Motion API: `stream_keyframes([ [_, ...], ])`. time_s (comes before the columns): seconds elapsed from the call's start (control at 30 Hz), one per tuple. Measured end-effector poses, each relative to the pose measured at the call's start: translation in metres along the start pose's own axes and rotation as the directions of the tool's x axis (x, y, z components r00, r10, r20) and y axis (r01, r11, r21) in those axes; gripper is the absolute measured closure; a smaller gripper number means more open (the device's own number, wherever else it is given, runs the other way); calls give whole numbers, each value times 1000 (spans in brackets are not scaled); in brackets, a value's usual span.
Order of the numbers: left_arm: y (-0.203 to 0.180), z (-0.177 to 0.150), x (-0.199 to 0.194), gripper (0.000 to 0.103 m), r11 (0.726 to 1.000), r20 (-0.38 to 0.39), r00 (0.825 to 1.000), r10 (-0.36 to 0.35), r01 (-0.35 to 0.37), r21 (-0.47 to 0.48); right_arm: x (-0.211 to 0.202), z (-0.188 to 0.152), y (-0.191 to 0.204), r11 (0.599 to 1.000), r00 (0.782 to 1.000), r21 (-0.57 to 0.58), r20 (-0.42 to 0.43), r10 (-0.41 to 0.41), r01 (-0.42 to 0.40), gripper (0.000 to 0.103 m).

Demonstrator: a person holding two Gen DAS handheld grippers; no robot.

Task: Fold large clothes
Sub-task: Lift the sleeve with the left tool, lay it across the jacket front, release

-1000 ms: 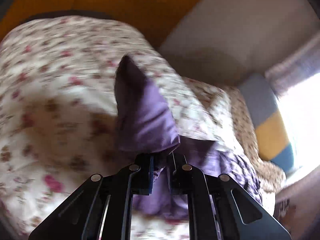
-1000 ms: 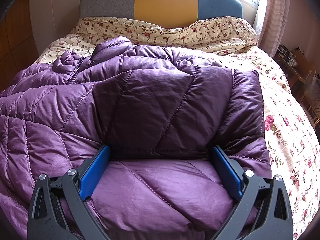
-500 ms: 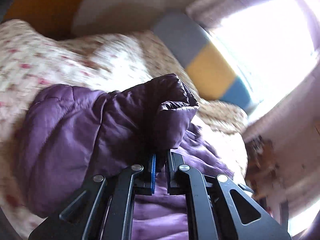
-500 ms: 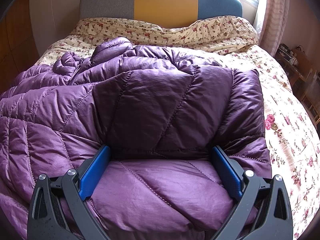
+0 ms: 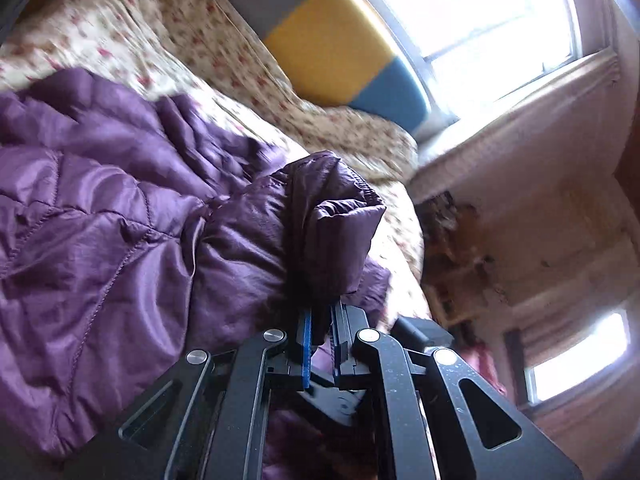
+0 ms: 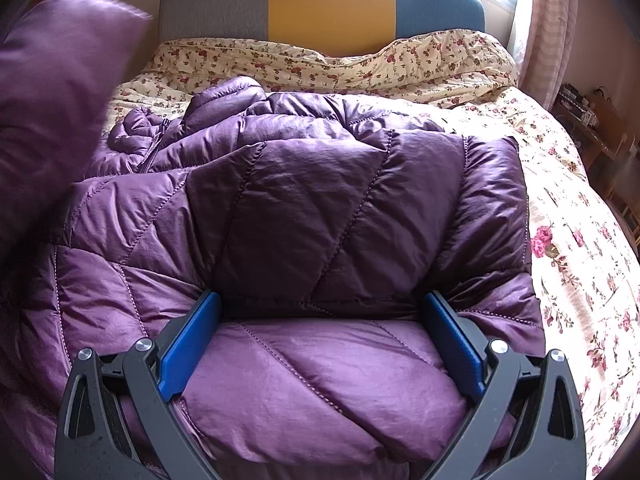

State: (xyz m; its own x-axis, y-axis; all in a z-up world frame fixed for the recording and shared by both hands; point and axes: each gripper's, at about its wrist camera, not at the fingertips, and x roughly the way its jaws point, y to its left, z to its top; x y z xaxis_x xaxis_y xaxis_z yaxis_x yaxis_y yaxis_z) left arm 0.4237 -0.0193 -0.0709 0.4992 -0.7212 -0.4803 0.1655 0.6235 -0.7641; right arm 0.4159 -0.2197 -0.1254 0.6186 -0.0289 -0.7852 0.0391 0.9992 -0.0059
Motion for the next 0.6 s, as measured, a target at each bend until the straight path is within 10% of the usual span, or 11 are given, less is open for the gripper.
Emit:
stream_keyframes([
  [0.23,13,-6,31,95,999,-86,996,-34,33,-9,0,0,0,1000,1000,0,0,-1,1,3],
  [0.4,12,-3,22,41,999,-68,997,-32,32,-3,0,1,0,1000,1000,-2,-2,-3,3,3],
  [0.6,17,-9,-14,41,999,-5,999,48,-48,25,-3,3,1,1000,1000,-15,-10,-12,12,4],
])
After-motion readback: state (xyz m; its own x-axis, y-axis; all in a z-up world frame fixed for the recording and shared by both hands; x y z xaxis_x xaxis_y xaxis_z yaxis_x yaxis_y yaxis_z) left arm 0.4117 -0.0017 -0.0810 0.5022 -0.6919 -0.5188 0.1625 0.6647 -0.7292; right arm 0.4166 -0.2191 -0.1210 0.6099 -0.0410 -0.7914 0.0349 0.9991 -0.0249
